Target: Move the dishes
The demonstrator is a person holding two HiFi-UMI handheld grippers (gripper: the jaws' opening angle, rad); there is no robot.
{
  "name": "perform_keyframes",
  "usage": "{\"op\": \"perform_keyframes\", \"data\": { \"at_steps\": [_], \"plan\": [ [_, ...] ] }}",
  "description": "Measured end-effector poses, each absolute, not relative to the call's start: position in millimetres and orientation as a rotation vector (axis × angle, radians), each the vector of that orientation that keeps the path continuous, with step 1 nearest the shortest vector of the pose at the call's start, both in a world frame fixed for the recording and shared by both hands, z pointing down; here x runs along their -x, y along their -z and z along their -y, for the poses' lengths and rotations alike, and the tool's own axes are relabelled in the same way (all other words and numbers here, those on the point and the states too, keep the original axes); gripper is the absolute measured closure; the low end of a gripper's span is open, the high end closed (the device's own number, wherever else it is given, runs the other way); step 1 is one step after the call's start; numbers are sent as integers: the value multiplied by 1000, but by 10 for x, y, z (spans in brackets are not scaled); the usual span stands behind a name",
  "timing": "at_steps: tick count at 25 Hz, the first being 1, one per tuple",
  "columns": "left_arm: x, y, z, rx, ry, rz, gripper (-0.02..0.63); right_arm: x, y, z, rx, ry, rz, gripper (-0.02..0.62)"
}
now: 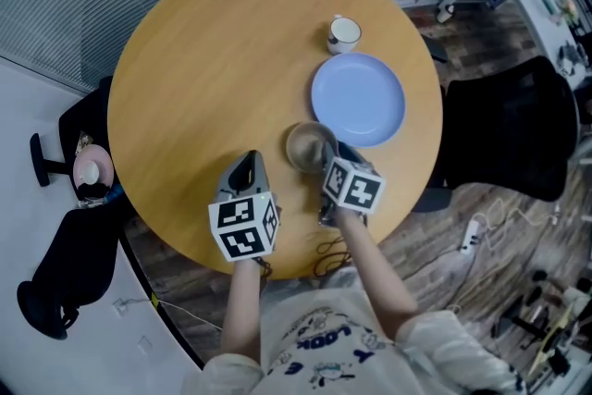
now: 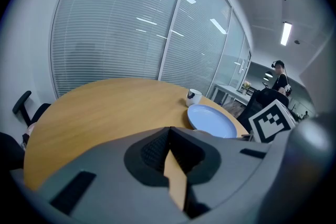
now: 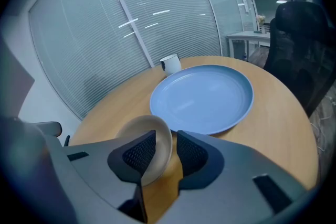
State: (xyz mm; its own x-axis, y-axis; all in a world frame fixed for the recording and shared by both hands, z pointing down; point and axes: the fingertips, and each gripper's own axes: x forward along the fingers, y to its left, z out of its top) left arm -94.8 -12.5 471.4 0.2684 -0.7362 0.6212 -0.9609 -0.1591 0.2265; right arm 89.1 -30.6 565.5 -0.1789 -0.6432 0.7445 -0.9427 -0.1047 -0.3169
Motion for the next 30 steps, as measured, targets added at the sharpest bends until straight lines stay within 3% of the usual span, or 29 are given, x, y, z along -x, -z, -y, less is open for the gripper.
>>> {"op": "perform_keyframes", "data": {
  "at_steps": [9,16,30],
  "plan": [
    [1014,-4462,143,-1990,-452,1575,603,-1021,-5124,250,-1820,-1017,1906,489],
    [1040,-4118,152,-2043,-397,1631,603,-888,-4367,338,-1877,-765,2084,578],
    [1058,-3384,138,-2165,-262,1720,603,-654,-3396,282,-1939,-517,2290,588]
  ]
}}
